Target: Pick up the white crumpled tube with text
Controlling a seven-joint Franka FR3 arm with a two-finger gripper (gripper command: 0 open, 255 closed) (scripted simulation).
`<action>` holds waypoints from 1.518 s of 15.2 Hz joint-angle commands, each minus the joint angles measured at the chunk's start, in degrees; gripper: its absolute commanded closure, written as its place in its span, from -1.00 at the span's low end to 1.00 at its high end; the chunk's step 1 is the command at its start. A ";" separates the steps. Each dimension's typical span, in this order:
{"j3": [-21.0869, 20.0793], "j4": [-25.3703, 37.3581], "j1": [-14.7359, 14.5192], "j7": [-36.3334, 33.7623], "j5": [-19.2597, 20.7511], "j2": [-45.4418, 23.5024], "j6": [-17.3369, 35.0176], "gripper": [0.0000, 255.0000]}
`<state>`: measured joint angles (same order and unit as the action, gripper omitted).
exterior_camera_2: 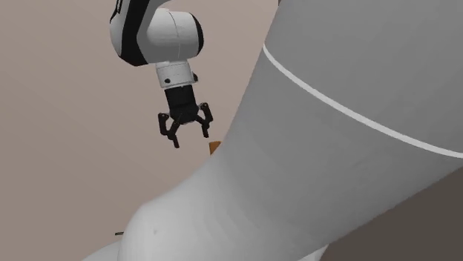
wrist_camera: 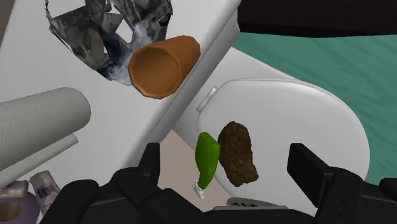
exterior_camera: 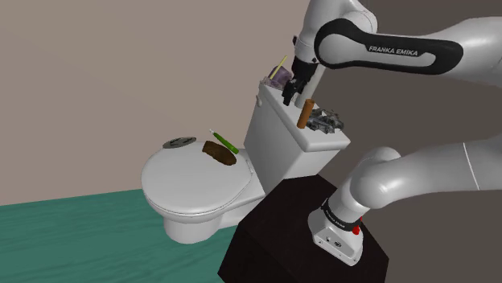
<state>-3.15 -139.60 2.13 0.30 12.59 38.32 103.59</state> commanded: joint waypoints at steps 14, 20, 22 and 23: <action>-0.01 9.17 9.45 -5.98 23.74 -25.67 22.13 -1.00; 0.51 17.90 11.99 -10.39 34.47 -36.54 25.94 -1.00; 0.88 21.37 12.48 -11.70 37.85 -40.14 26.63 -1.00; 1.12 23.21 12.65 -12.29 39.46 -41.95 26.89 -1.00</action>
<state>-2.10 -118.42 14.69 -11.00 50.14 -1.46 130.24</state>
